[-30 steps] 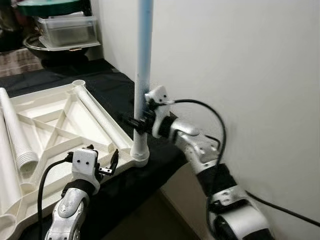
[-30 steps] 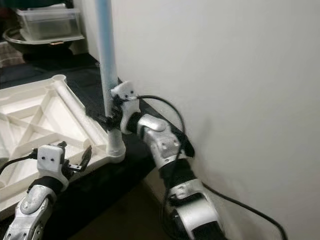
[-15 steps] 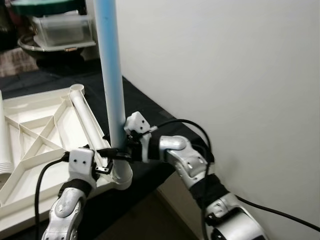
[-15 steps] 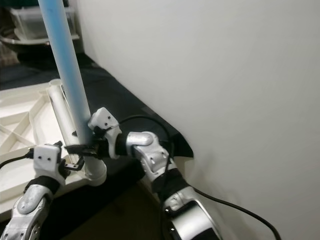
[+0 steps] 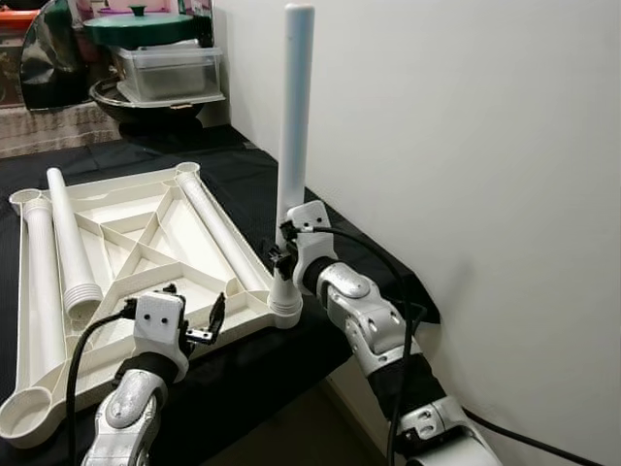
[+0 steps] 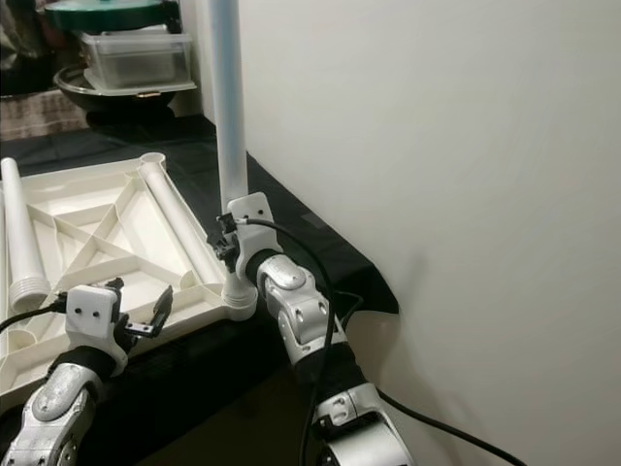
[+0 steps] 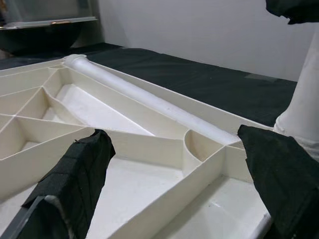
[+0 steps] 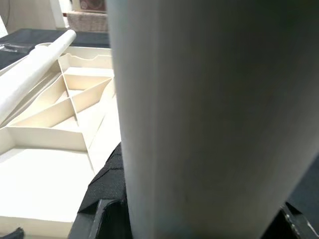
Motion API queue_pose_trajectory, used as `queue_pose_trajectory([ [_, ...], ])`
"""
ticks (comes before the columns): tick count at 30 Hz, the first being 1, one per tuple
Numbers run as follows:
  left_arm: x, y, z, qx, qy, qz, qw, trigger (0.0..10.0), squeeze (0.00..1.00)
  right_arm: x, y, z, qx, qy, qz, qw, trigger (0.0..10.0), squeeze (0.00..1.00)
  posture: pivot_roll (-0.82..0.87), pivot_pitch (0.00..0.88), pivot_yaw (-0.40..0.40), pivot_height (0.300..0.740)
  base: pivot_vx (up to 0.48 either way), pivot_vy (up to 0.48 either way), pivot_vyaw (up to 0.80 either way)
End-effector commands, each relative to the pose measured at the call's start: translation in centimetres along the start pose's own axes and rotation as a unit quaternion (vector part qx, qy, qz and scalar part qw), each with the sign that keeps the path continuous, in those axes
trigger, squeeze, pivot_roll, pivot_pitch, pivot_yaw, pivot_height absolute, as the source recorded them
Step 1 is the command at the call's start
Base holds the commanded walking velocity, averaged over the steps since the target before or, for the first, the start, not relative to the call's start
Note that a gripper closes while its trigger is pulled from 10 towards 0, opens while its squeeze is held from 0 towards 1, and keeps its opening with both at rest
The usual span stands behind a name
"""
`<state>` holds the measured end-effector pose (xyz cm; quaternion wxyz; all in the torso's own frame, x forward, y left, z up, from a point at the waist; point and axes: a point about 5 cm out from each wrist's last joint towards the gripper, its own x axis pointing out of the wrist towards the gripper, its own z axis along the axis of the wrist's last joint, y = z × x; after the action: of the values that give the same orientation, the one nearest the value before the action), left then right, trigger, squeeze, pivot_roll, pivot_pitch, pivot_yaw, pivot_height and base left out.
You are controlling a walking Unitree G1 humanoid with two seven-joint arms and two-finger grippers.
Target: Building children table
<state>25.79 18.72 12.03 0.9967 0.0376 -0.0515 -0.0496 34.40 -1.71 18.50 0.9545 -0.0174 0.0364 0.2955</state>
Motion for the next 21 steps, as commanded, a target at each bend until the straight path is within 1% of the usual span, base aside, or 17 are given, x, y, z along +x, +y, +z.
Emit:
queue_pose_trajectory([
  [1,0.2,-0.1,0.0,0.001,0.003,-0.007,1.0,10.0,0.0,0.2,2.8,0.8,0.031,-0.031,0.059,0.997,10.0,0.68,0.09,0.0,-0.087,0.74,0.0,0.0,0.0],
  [2,0.2,-0.1,0.0,0.001,0.003,-0.007,1.0,10.0,0.0,0.3,2.8,1.5,0.032,-0.049,0.08,0.995,10.0,1.0,0.09,0.0,-0.089,0.74,0.0,0.0,0.0],
  [3,0.3,-0.1,0.0,0.001,0.003,-0.008,1.0,10.0,0.0,0.3,2.5,2.3,0.028,-0.061,0.115,0.991,10.0,1.0,0.09,0.0,-0.093,0.74,0.0,0.0,0.0],
  [5,0.3,-0.1,0.0,0.001,0.003,-0.008,1.0,10.0,0.0,0.3,2.5,2.3,0.028,-0.061,0.115,0.991,10.0,1.0,0.09,0.0,-0.093,0.74,0.0,0.0,0.0],
  [6,0.3,-0.1,0.0,0.001,0.002,-0.008,1.0,10.0,0.0,0.3,2.2,3.1,0.023,-0.077,0.145,0.986,10.0,0.0,0.09,0.0,-0.095,0.74,0.0,0.0,0.0],
  [7,0.3,-0.1,0.0,0.001,0.002,-0.007,1.0,10.0,0.0,0.1,1.9,3.9,0.016,-0.092,0.18,0.979,10.0,0.0,0.09,0.0,-0.096,0.74,0.0,0.0,0.0],
  [9,0.3,0.0,0.0,0.001,0.002,-0.006,1.0,10.0,0.0,-1.2,1.5,4.4,-0.017,-0.109,0.299,0.948,10.0,0.0,0.09,0.0,-0.099,0.74,0.0,0.0,0.0],
  [10,0.3,0.0,0.0,0.001,0.001,-0.006,1.0,10.0,0.0,-2.0,1.1,3.9,-0.043,-0.096,0.354,0.929,10.0,0.0,0.1,0.0,-0.102,0.74,0.0,0.0,0.0],
  [11,0.3,-0.1,0.0,0.0,0.001,-0.006,1.0,10.0,0.0,-2.4,0.8,3.4,-0.06,-0.083,0.386,0.917,10.0,0.0,0.1,0.0,-0.102,0.74,0.0,0.0,0.0],
  [12,0.3,-0.1,0.0,0.0,0.001,-0.006,1.0,10.0,0.0,-2.4,0.8,3.4,-0.06,-0.083,0.386,0.917,10.0,0.0,0.1,0.0,-0.102,0.74,0.0,0.0,0.0],
  [13,0.3,-0.1,0.0,0.0,0.001,-0.006,1.0,10.0,0.0,-2.7,0.6,2.9,-0.07,-0.07,0.409,0.907,10.0,0.0,0.1,0.0,-0.107,0.74,0.0,0.0,0.0],
  [16,0.3,-0.1,0.0,0.0,0.001,-0.006,1.0,10.0,0.0,-2.8,0.5,2.7,-0.073,-0.061,0.421,0.902,9.9,0.0,0.1,0.0,-0.107,0.74,0.0,0.0,0.0],
  [17,0.3,-0.1,0.0,0.0,0.0,-0.005,1.0,10.0,0.0,-2.8,0.6,2.4,-0.078,-0.054,0.432,0.897,9.9,0.0,0.1,0.0,-0.111,0.74,0.0,0.0,0.0],
  [18,0.3,-0.1,0.0,0.0,0.0,-0.004,1.0,10.0,0.0,-2.5,0.8,2.1,-0.072,-0.043,0.434,0.897,0.0,0.0,0.1,0.0,-0.113,0.74,0.0,0.0,0.0],
  [19,0.2,-0.1,0.0,0.0,0.0,-0.003,1.0,10.0,0.0,-2.0,1.1,1.7,-0.068,-0.03,0.423,0.903,0.0,0.0,0.11,0.0,-0.114,0.74,0.0,0.0,0.0],
  [20,0.2,-0.1,0.0,0.0,0.0,-0.003,1.0,10.0,0.0,-2.0,1.1,1.7,-0.068,-0.03,0.423,0.903,0.0,0.0,0.11,0.0,-0.114,0.74,0.0,0.0,0.0],
  [21,0.2,-0.1,0.0,0.0,0.0,-0.002,1.0,10.0,0.0,-1.1,1.2,1.5,-0.059,-0.02,0.384,0.921,0.0,0.0,0.11,0.0,-0.115,0.74,0.0,0.0,0.0],
])
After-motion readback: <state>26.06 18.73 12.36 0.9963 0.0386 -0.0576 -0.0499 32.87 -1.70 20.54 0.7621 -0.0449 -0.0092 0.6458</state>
